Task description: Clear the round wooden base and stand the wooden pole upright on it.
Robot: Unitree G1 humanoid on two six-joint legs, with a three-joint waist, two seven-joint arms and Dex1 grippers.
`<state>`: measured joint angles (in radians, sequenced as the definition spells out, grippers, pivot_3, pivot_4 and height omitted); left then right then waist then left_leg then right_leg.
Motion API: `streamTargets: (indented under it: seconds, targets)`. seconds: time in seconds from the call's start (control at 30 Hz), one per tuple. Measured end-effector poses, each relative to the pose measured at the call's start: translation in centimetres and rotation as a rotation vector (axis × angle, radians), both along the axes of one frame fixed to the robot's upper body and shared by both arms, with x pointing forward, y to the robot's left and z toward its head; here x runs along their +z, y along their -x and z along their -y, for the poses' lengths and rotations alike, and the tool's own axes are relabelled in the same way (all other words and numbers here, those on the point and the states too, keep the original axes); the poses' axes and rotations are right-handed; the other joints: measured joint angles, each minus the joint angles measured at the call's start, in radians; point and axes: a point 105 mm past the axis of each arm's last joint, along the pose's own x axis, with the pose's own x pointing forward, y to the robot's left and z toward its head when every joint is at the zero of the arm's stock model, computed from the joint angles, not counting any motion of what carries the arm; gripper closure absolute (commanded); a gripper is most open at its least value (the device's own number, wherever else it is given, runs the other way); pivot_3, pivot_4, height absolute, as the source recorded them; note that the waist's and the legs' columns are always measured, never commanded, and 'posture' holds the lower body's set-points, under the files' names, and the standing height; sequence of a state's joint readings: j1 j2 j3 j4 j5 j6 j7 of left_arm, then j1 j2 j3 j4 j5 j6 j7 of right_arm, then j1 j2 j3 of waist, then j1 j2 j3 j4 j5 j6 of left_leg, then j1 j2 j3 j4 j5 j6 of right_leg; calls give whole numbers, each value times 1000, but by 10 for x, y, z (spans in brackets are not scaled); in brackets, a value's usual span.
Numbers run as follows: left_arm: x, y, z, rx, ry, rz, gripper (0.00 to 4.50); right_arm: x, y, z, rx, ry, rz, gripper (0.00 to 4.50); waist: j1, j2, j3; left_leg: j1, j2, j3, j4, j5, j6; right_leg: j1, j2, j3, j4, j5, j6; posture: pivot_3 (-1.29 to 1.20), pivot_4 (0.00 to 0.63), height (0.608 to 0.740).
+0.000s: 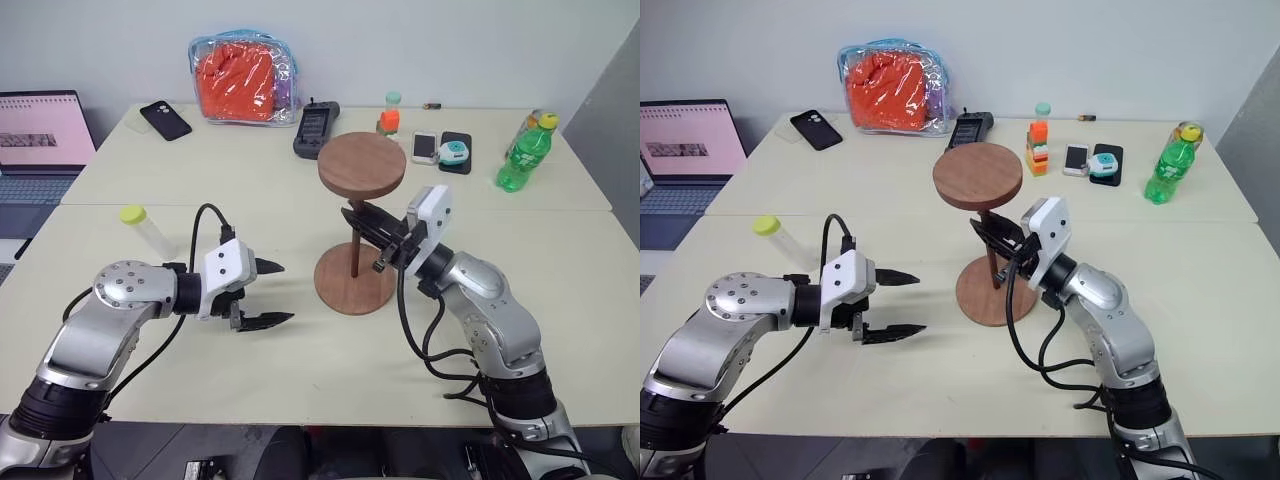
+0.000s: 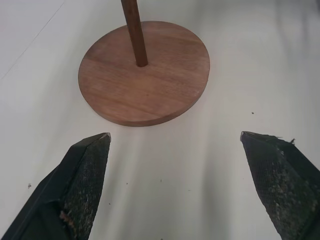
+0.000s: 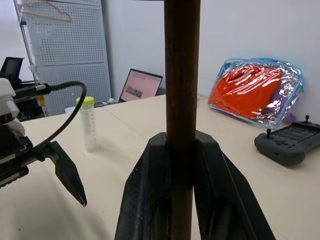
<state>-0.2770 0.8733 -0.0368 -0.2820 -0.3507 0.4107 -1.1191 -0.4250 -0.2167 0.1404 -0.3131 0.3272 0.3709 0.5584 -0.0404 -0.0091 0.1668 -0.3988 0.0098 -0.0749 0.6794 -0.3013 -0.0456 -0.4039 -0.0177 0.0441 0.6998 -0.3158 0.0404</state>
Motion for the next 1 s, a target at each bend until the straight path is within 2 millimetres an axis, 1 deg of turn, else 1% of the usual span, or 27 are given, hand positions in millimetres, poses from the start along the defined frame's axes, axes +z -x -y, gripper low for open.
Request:
streamTargets:
  seconds: [0.3,0.43,0.67,0.73,0.77,0.8,0.9,0.93,0.97,1.0]
  targets:
    - [4,-1,3,11,36,-15,154,-9,-4,6,-30,-4,-33,4264,3,-2,-7,3,0,-1,0,0,0,4,0,0,-1,0,0,0,150,740]
    - [6,1,5,2,40,-9,154,-13,-5,7,-38,4,-46,4264,10,-2,-7,18,-1,-2,-2,-1,1,20,0,-1,-5,-1,0,0,150,740]
    - [6,0,5,7,41,-6,154,-14,-5,7,-34,10,-57,4264,10,-2,-7,19,-1,-2,-2,-1,1,21,0,-1,-5,-1,0,0,150,740]
    - [6,0,5,8,41,-5,154,-14,-5,7,-32,11,-58,3564,10,-2,-7,19,-1,-2,-2,-1,1,21,0,-1,-5,-1,0,0,150,740]
    - [6,0,5,9,41,-4,154,-13,-4,7,-29,15,-56,3501,10,-2,-7,19,-1,-2,-2,-1,1,21,0,-1,-5,-1,0,0,150,740]
    - [6,0,5,10,41,-2,154,-18,-4,7,-27,37,-73,3307,10,-2,-7,19,-1,-2,-2,-1,1,21,0,-1,-5,-1,0,0,150,740]
    - [7,-1,5,15,40,1,154,-58,-3,9,-24,90,-231,2499,8,-1,-5,15,-1,0,-2,-1,1,16,0,1,-3,-1,0,0,150,740]
    - [7,-1,5,15,39,2,154,-59,-3,8,-20,92,-232,2368,8,0,-5,15,-1,0,-2,-1,1,16,0,1,-3,-1,0,0,150,740]
    - [7,-1,5,14,39,5,154,-56,-2,7,-13,95,-222,2102,7,0,-5,16,0,-1,-2,-1,1,16,0,0,-3,-1,0,0,150,740]
    - [8,-2,5,14,39,6,154,-52,-2,7,-8,99,-206,1938,7,0,-5,15,0,-1,-2,-1,1,16,1,0,-3,-1,0,0,150,740]
